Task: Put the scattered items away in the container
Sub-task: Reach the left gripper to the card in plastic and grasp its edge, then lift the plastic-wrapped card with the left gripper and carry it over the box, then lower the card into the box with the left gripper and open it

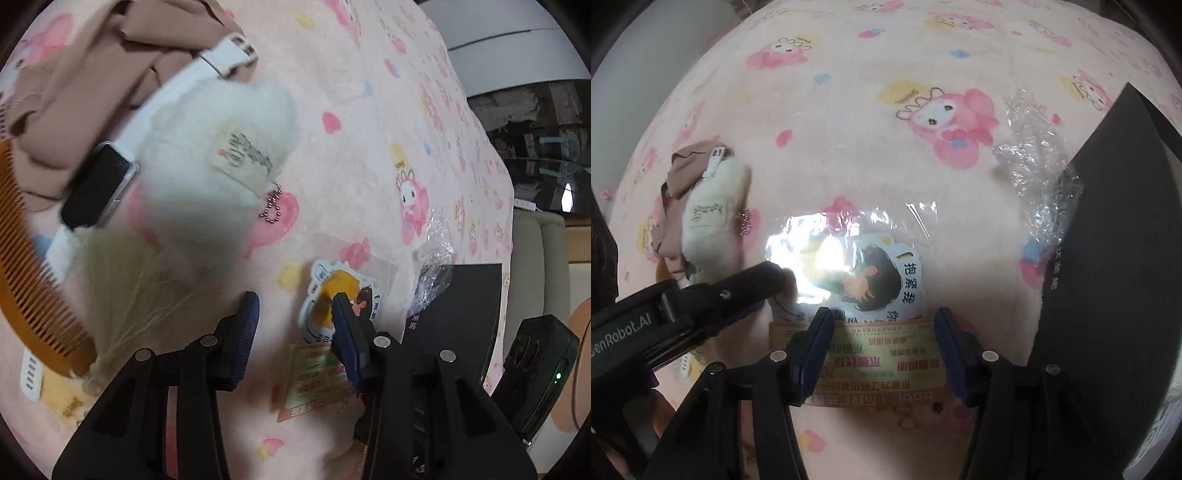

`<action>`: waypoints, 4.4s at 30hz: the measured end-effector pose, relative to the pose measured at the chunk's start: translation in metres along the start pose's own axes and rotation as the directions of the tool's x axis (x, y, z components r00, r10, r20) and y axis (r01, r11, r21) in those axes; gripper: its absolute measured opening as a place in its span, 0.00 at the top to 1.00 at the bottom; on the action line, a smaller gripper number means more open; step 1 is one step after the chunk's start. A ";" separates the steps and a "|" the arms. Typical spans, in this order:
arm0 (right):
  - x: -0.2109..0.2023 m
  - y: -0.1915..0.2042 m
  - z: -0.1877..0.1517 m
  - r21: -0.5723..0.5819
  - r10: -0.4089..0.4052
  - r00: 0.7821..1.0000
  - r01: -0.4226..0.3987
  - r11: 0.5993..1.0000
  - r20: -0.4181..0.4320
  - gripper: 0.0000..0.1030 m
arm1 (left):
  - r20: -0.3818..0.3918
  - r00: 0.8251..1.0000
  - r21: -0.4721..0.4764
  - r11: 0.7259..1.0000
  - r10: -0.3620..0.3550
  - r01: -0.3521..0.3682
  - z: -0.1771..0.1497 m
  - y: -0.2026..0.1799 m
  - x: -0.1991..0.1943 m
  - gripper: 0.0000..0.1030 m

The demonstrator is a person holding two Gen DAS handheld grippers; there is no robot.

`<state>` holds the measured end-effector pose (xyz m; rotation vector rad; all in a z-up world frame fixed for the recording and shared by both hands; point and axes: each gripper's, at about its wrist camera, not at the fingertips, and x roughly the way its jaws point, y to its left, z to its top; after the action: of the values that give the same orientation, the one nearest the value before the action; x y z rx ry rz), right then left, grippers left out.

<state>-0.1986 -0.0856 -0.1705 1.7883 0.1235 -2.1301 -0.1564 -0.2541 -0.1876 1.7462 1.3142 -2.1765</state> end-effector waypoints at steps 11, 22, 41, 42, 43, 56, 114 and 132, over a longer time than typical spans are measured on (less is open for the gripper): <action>0.012 -0.016 -0.003 0.102 0.126 0.992 -0.125 0.987 -0.003 0.38 | 0.112 0.993 0.051 0.997 0.044 -0.050 -0.010 -0.009 -0.019 0.84; 0.015 -0.016 -0.008 0.113 0.035 0.999 -0.035 0.993 0.004 0.35 | 0.078 0.992 -0.016 0.995 0.099 -0.098 -0.009 0.006 -0.016 0.69; -0.065 -0.004 -0.010 -0.049 0.224 0.965 -0.220 0.974 0.133 0.44 | 0.181 0.982 0.171 0.985 -0.047 0.016 -0.064 -0.033 -0.083 0.62; -0.076 -0.002 -0.016 -0.062 0.241 0.959 -0.234 0.970 0.152 0.44 | 0.187 0.981 0.181 0.983 -0.058 0.023 -0.068 -0.036 -0.090 0.61; -0.084 0.002 -0.024 -0.072 0.253 0.953 -0.244 0.967 0.165 0.44 | 0.189 0.979 0.189 0.981 -0.070 0.033 -0.072 -0.041 -0.094 0.60; -0.181 -0.090 -0.078 -0.045 0.249 0.919 -0.247 0.968 0.306 0.44 | 0.132 0.980 0.350 0.932 -0.149 0.094 -0.134 -0.145 -0.089 0.60; -0.117 -0.312 -0.082 0.342 0.061 0.980 -0.123 0.932 0.188 0.54 | -0.177 0.982 0.354 0.927 -0.066 0.126 -0.160 -0.255 0.129 0.72; -0.117 -0.313 -0.084 0.366 0.082 0.977 -0.150 0.918 0.194 0.55 | -0.312 0.935 0.180 0.955 -0.171 0.235 -0.149 -0.248 0.151 0.74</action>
<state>-0.2047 0.2562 -0.1243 1.7360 -0.4608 -2.3287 -0.2251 0.0644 -0.1704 2.1782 1.4244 -2.3133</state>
